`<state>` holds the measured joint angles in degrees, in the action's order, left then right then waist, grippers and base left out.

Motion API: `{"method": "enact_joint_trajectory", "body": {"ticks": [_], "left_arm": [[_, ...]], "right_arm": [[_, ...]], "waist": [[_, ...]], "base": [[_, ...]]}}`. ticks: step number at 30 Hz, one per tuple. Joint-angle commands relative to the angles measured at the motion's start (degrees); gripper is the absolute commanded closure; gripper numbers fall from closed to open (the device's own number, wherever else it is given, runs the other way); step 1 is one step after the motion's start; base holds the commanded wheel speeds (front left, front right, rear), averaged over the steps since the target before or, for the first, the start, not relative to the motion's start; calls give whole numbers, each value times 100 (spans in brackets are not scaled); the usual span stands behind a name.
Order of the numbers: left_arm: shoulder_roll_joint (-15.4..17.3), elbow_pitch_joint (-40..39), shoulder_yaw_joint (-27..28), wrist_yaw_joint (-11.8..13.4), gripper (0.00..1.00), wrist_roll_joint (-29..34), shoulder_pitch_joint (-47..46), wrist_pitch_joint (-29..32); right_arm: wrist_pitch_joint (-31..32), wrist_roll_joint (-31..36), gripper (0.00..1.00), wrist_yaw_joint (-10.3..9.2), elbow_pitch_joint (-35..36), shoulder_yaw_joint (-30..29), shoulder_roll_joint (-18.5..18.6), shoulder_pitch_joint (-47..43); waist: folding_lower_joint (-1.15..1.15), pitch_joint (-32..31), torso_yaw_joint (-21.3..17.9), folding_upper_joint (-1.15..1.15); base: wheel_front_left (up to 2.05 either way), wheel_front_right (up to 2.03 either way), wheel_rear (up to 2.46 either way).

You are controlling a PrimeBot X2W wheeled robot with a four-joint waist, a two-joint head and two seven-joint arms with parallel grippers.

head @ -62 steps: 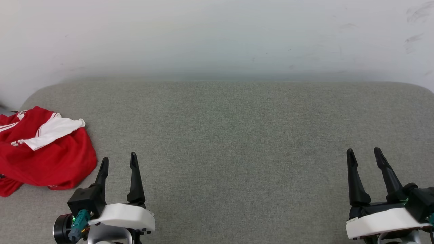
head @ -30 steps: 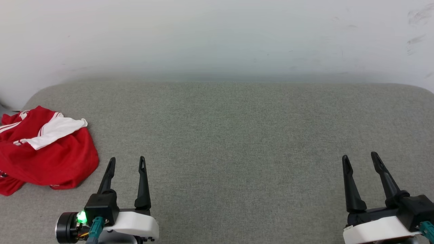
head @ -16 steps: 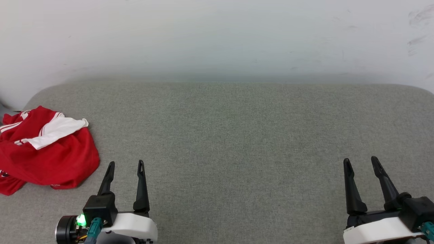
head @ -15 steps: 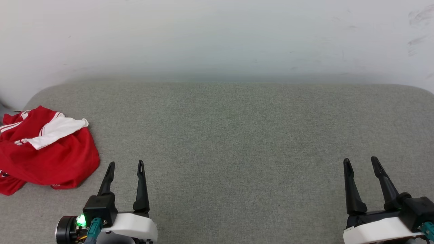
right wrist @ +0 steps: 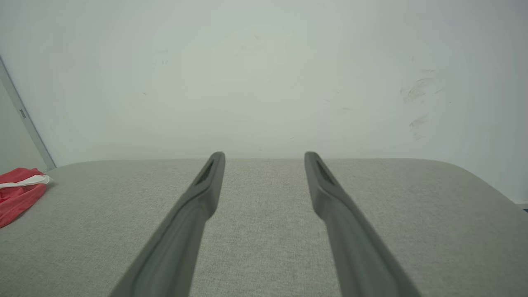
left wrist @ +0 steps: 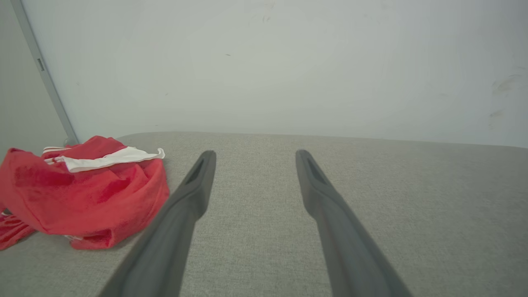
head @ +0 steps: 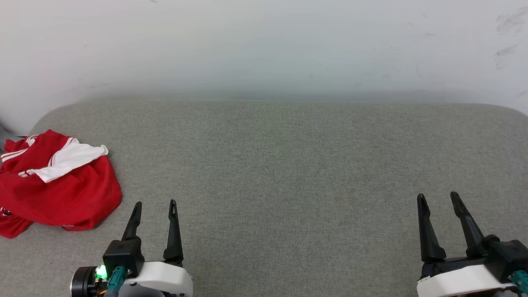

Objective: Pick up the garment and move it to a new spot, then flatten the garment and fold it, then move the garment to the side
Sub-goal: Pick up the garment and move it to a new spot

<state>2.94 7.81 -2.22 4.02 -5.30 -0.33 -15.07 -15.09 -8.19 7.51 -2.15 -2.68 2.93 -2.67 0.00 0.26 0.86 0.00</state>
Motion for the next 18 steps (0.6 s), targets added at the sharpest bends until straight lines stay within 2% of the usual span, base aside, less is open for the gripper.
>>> {"method": "enact_joint_trajectory", "body": {"ticks": [1, 18], "left_arm": [[-9, 27, -10, -1, 0, -23, 30, -16], [-9, 92, 10, -4, 0, -28, -9, -16]], "right_arm": [[-12, 6, 0, -4, -17, 3, -9, -42], [-12, 35, 0, -4, -30, 23, -9, -66]], "waist": [[0, -7, 6, 0], [0, -9, 73, 0]], "base": [[0, 0, 0], [0, 0, 0]]}}
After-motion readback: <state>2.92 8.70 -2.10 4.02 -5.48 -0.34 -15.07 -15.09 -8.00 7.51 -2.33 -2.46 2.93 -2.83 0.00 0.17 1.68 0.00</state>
